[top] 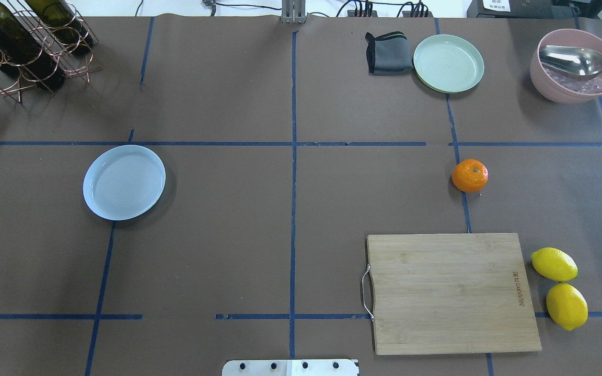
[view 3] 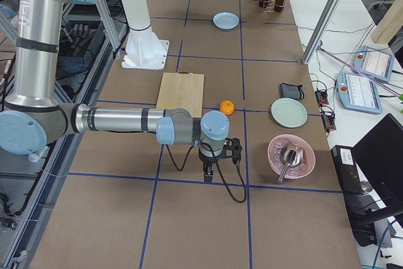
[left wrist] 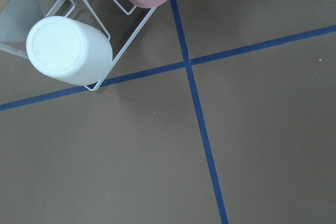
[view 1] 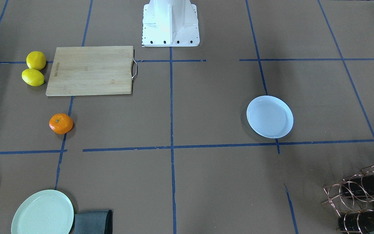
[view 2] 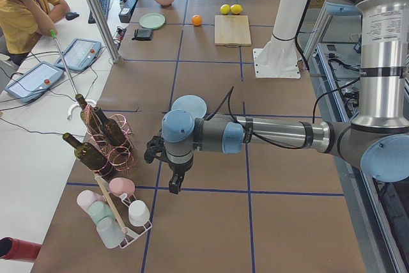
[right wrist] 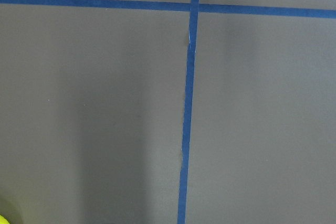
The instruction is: Pick orange to plate
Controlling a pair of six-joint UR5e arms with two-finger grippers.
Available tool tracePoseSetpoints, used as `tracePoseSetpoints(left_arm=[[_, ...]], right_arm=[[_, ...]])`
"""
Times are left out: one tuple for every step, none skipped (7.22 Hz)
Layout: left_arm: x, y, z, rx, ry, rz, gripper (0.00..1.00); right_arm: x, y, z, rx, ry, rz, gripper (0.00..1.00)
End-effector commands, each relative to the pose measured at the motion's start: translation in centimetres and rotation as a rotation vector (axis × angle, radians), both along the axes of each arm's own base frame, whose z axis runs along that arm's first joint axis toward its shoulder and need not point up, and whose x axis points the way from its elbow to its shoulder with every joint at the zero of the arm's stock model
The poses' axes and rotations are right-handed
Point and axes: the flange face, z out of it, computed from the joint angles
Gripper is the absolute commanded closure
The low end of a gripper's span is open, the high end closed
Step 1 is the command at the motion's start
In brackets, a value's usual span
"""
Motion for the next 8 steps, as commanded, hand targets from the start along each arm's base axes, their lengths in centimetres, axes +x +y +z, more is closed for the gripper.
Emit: tracePoseSetpoints(left_arm=[[0.0,-0.1,-0.3,0.007,-0.002,-0.001,0.0],[0.0,0.0,0.0,0.001,0.001,-0.001,0.0],[-0.1,0.0,-0.1,0.004,-0.008,-0.001,0.0],[-0.1,-0.1,-0.1,0.026,-0.012,-0.004,0.0],[0.0,-0.4,-0.5,0.08,-0.013,-0.004,0.0],[0.0,-1.2,-2.5,0.195,-0.017,-0.003,0.0],[0.0,-1.9,-3.0,0.32,-0.021,-0.008,0.0],[-0.1,-2.5,-5.4,0.517,-0.027,-0.01,0.0]], right_arm=[[0.0,0.0,0.0,0.0,0.0,0.0,0.0],[0.0,-0.2,-0.2,0.005,0.0,0.001,0.0],[0.0,-0.6,-0.6,0.017,-0.001,-0.001,0.0],[-0.1,-0.8,-1.8,0.048,-0.004,-0.005,0.0],[-0.2,-1.2,-2.5,0.123,-0.008,-0.005,0.0],[-0.3,-1.8,-3.7,0.222,-0.016,-0.002,0.0],[-0.4,-2.1,-4.8,0.305,-0.028,-0.001,0.0],[-0.4,-2.2,-5.6,0.351,-0.037,-0.003,0.0]])
